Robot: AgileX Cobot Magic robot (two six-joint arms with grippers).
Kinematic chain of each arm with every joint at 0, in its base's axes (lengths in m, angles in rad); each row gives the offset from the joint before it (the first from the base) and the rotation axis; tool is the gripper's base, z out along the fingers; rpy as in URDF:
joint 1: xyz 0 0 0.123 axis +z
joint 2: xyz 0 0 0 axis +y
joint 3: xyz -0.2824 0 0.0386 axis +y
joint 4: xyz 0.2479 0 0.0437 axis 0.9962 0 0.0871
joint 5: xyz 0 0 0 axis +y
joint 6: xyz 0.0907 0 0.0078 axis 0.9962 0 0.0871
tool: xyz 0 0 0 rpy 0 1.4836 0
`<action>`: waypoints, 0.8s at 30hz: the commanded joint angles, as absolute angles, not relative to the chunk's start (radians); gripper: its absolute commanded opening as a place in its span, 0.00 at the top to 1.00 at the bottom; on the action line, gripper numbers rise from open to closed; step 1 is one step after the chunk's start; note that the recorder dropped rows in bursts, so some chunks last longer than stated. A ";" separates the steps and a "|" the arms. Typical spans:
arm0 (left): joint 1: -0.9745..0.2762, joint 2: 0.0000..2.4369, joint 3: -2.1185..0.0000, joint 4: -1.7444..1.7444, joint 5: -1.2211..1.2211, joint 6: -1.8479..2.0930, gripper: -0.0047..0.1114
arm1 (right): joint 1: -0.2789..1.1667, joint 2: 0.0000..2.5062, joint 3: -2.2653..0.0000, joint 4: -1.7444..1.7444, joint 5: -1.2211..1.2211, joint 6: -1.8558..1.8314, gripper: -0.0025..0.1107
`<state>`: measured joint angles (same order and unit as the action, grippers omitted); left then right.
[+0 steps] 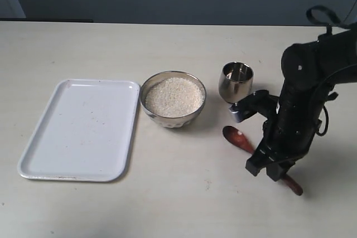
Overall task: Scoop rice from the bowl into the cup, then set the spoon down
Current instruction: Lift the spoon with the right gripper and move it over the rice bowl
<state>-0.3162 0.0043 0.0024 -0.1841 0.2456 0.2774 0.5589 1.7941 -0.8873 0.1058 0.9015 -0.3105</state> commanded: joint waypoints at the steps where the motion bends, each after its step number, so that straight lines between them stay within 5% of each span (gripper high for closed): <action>1: -0.321 0.000 0.000 -0.186 0.234 0.272 0.96 | 0.559 1.685 -0.958 0.084 1.042 -0.322 0.98; 12: -0.321 0.000 0.000 -0.185 0.234 0.272 0.96 | 0.762 1.576 -1.122 -0.361 1.175 -0.310 0.98; 24: -0.321 0.000 0.000 -0.185 0.234 0.272 0.96 | 0.913 1.784 -1.308 -0.715 1.112 -0.314 0.98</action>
<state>-0.3162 0.0043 0.0024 -0.1841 0.2456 0.2774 0.9057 1.7229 -1.2528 -0.6725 1.1217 -0.3122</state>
